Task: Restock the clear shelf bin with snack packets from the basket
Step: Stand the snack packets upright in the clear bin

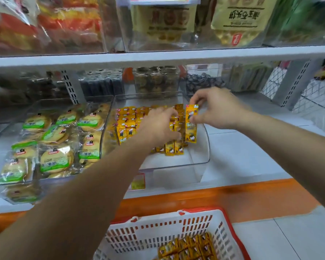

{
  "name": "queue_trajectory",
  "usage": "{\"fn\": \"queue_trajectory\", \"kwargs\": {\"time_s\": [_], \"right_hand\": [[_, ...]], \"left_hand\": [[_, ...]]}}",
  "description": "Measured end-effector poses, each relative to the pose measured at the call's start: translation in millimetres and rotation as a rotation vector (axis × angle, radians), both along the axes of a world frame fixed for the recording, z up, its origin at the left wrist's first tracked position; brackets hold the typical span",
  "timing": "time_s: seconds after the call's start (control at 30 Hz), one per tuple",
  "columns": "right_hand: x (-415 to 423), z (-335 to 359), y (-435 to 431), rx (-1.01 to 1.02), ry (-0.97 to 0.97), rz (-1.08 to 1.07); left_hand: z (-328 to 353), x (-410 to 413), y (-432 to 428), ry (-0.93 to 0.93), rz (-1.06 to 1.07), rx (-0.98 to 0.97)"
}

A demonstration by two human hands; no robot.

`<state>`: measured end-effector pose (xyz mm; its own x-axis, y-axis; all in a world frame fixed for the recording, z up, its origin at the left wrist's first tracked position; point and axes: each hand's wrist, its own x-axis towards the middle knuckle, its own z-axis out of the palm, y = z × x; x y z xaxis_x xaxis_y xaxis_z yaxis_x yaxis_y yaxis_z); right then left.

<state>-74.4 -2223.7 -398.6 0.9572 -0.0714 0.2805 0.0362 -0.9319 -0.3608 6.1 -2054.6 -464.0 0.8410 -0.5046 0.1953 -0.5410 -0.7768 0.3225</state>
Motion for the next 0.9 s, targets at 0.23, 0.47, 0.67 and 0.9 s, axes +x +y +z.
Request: {"fn": "queue_trajectory", "kwargs": {"time_s": [0.23,0.47,0.67,0.9], "right_hand": [[44.1,-15.0,13.5,-0.300,0.178,-0.035],[76.1,-21.8,14.1,-0.474,0.296,-0.048],[86.0,-28.3,22.9,-0.536,0.335,-0.042],[53.2,-32.5,14.4,-0.311,0.150,-0.041]], "left_hand": [[-35.7,35.0,-11.1,-0.107,-0.059,0.102],[-45.1,47.2,3.0,-0.115,-0.039,-0.006],[-48.2,45.1,1.0,-0.140,-0.027,-0.030],[-47.9,40.4,-1.7,-0.170,-0.024,0.009]]}}
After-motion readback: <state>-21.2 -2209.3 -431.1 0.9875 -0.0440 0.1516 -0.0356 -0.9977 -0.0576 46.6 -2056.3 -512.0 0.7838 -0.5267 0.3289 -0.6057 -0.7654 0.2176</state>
